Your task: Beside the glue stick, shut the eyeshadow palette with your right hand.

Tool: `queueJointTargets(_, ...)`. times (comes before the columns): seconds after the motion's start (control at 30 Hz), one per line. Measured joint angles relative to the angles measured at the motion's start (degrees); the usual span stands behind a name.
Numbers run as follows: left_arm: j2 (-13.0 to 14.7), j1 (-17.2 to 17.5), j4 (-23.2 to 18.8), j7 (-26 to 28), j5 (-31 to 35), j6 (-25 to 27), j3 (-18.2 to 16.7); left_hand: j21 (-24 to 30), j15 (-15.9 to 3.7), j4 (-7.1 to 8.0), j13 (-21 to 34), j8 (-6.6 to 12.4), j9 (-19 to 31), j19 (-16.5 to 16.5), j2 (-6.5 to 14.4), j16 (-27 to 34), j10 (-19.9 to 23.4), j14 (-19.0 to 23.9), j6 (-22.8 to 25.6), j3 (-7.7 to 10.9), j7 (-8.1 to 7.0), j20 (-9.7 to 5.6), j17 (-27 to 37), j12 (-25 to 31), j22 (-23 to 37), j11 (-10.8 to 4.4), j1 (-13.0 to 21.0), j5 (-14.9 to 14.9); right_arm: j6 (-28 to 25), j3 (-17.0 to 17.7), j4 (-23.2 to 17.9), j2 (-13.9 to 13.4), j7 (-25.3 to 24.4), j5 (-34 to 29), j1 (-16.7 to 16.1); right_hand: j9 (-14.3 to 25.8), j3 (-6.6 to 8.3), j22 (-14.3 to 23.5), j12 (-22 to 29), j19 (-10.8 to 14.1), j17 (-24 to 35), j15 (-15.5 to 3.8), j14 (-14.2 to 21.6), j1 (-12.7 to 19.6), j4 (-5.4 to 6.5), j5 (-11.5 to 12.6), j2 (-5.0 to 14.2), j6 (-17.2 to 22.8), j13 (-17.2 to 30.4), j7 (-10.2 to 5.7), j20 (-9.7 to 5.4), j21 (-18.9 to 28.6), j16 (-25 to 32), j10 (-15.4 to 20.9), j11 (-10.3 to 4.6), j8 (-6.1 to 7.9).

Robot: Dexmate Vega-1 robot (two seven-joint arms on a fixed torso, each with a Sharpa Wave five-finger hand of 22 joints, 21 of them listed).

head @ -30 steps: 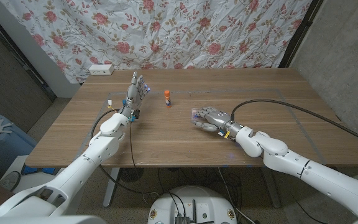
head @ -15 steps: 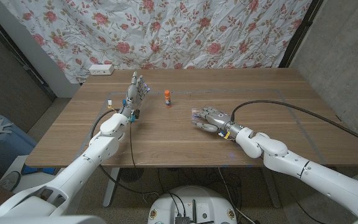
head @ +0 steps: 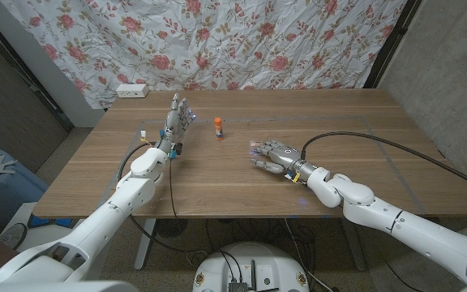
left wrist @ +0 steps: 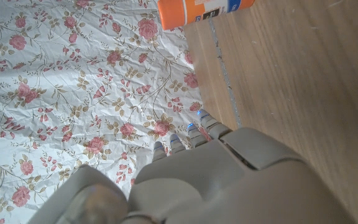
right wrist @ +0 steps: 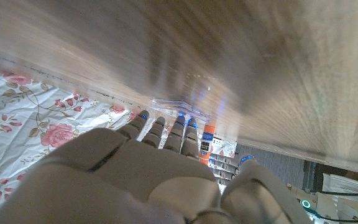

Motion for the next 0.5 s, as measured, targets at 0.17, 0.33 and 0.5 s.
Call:
queueJointTargets(0.17, 0.00, 0.00, -0.01, 0.00, 0.00, 0.00, 0.00, 0.00, 0.00, 0.00, 0.00, 0.00, 0.00, 0.00, 0.00, 0.00, 0.00, 0.00, 0.00, 0.00, 0.00, 0.00, 0.00, 0.00, 0.00, 0.00, 0.00, 0.00, 0.22, -0.15, 0.32, 0.03, -0.67, -0.27, 0.03, -0.08, 0.00, 0.00, 0.25, 0.00, 0.00, 0.00, 0.00, -0.66, 0.00, 0.00, -0.66, 0.43, 0.00, 0.01, 0.00, 0.00, 0.00, -0.01, 0.00, 0.00)
queueJointTargets(0.33, 0.01, 0.00, -0.02, 0.00, 0.00, 0.00, -0.01, 0.00, 0.00, 0.00, 0.00, 0.00, 0.00, 0.00, 0.00, 0.00, 0.00, 0.00, 0.00, 0.00, 0.00, 0.00, 0.00, 0.00, 0.00, 0.00, 0.00, 0.00, 0.63, -0.59, 1.40, 0.17, -2.24, -0.97, 0.04, -0.16, 0.00, 0.00, 0.25, 0.00, 0.00, 0.00, 0.00, -0.66, 0.00, 0.00, -0.66, 0.61, 0.01, 0.00, 0.00, 0.04, 0.00, -0.02, 0.00, 0.18)
queueJointTargets(0.5, 0.01, 0.00, -0.02, 0.00, 0.00, 0.00, -0.01, 0.00, 0.00, 0.00, 0.00, 0.00, 0.00, 0.00, 0.00, 0.00, 0.00, 0.00, 0.00, 0.00, 0.00, 0.00, 0.00, 0.00, 0.00, 0.00, 0.00, 0.00, 0.87, -1.04, 2.37, 0.31, -3.24, -1.50, 0.11, -0.16, 0.00, 0.00, 0.23, 0.00, 0.00, 0.00, 0.00, -0.66, 0.00, 0.01, -0.66, 0.61, 0.01, 0.00, 0.00, 0.04, 0.00, -0.01, -0.02, 0.17)
